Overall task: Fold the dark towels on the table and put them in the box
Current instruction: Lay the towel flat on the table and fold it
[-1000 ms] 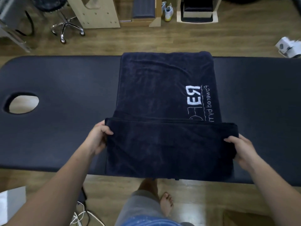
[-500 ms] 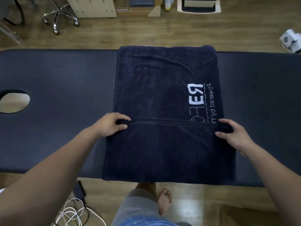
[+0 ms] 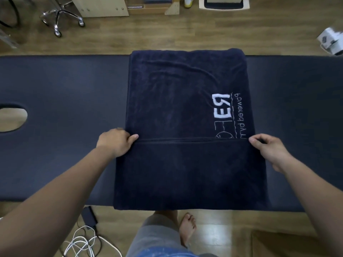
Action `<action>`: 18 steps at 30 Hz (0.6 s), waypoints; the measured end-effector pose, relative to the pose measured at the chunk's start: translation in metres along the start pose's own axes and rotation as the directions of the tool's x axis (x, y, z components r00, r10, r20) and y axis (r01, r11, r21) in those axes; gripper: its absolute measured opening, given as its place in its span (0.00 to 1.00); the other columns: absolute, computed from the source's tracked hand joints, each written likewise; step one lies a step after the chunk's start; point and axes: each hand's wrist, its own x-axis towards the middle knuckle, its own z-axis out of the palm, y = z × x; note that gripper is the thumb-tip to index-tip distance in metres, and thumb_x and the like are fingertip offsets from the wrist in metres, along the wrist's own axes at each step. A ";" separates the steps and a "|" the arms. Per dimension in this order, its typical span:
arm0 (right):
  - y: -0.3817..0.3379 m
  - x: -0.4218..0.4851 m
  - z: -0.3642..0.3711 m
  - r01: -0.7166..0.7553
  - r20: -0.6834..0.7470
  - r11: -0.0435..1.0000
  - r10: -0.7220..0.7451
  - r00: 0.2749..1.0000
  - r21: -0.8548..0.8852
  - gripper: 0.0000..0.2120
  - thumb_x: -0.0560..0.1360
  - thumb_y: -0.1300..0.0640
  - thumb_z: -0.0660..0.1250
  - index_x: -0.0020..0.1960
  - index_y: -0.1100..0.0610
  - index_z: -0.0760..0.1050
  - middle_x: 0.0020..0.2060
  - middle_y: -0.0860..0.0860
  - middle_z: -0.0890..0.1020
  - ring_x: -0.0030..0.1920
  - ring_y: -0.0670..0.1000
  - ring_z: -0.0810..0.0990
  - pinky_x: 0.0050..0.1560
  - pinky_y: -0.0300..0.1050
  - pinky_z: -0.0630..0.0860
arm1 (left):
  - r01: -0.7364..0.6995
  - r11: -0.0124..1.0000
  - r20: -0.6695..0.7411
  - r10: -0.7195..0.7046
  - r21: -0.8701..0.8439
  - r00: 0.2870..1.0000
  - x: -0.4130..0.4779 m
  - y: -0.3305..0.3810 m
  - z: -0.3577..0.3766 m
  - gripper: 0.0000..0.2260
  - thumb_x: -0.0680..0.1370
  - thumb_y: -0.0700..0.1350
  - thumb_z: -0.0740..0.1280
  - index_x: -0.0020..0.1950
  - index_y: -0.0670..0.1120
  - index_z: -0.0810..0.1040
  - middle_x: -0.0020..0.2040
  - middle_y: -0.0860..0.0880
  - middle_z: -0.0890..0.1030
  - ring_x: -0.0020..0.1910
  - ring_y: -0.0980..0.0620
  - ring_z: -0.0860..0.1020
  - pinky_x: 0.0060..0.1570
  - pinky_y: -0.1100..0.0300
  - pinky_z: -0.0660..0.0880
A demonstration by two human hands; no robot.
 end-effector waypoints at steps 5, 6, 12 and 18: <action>0.031 -0.021 -0.008 -0.150 -0.147 0.949 0.196 0.970 0.279 0.04 0.77 0.53 0.71 0.48 0.51 0.77 0.51 0.56 0.81 0.45 0.53 0.78 0.39 0.47 0.72 | 0.147 0.873 -0.238 -0.283 -0.466 0.929 -0.031 0.003 0.031 0.17 0.84 0.57 0.53 0.48 0.48 0.75 0.46 0.50 0.78 0.47 0.45 0.77 0.43 0.53 0.70; 0.042 -0.032 -0.009 -0.184 -0.119 0.941 0.225 0.967 0.284 0.05 0.76 0.53 0.72 0.48 0.53 0.78 0.50 0.56 0.81 0.45 0.54 0.78 0.40 0.48 0.72 | 0.136 0.778 -0.201 -0.321 -0.614 0.925 -0.039 0.005 0.043 0.13 0.83 0.55 0.56 0.52 0.50 0.76 0.49 0.52 0.79 0.49 0.48 0.76 0.46 0.54 0.70; 0.084 -0.088 -0.010 -0.254 -0.025 0.959 0.259 0.965 0.128 0.09 0.75 0.52 0.73 0.52 0.56 0.80 0.49 0.51 0.85 0.50 0.54 0.83 0.56 0.56 0.79 | 0.024 -0.131 0.089 -0.520 -0.991 0.849 -0.072 -0.014 0.074 0.19 0.80 0.46 0.69 0.68 0.52 0.67 0.56 0.45 0.79 0.53 0.49 0.79 0.55 0.55 0.74; 0.109 -0.119 -0.006 -0.323 0.028 0.924 0.324 0.946 0.206 0.08 0.77 0.54 0.70 0.53 0.57 0.79 0.49 0.54 0.85 0.51 0.56 0.83 0.50 0.50 0.80 | 0.374 0.427 0.223 -0.363 -0.823 0.905 -0.134 -0.007 0.107 0.13 0.76 0.53 0.73 0.53 0.47 0.77 0.50 0.50 0.83 0.49 0.48 0.81 0.52 0.49 0.77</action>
